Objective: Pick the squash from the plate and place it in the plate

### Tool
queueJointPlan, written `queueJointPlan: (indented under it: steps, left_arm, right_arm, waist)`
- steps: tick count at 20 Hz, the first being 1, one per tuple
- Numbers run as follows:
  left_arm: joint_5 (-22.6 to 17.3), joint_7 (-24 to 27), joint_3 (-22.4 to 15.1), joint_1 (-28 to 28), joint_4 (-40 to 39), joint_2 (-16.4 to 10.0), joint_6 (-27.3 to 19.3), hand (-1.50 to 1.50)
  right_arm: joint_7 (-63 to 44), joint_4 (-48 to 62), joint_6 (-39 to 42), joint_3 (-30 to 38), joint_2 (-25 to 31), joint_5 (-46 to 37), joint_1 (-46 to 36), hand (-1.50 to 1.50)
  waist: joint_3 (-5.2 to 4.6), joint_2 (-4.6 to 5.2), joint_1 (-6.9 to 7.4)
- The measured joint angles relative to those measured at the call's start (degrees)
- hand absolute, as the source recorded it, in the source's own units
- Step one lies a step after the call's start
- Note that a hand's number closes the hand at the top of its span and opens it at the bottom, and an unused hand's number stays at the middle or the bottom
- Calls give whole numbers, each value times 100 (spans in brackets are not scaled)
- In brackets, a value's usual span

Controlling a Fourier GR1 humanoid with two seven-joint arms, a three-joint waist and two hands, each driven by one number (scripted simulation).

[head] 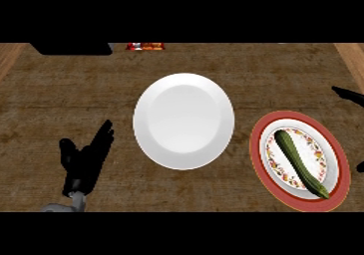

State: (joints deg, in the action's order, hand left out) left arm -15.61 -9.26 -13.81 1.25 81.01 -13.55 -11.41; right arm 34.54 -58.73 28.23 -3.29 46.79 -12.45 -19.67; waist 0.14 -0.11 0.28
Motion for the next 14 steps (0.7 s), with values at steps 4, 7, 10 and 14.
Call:
queueJointPlan:
  steps: [4,7,10,14]
  left_arm:
    - [59,101,96,-82,-14,27,101,0]
    - [148,-31,95,-80,70,89,64,0]
    - [236,-125,138,-90,120,143,78,0]
    - [259,-170,291,-78,82,152,246,0]
  right_arm:
    - [-165,-229,-67,-113,-202,-325,149,-150]
    - [-359,-465,56,-190,-350,-467,258,-150]
    - [-491,-717,200,-171,-491,-583,434,-150]
    - [-491,-835,166,-157,-758,-842,615,-150]
  waist:
    - [4,-8,-7]
    - [1,-8,-16]
    - [-3,-3,-24]
    - [-4,-2,-24]
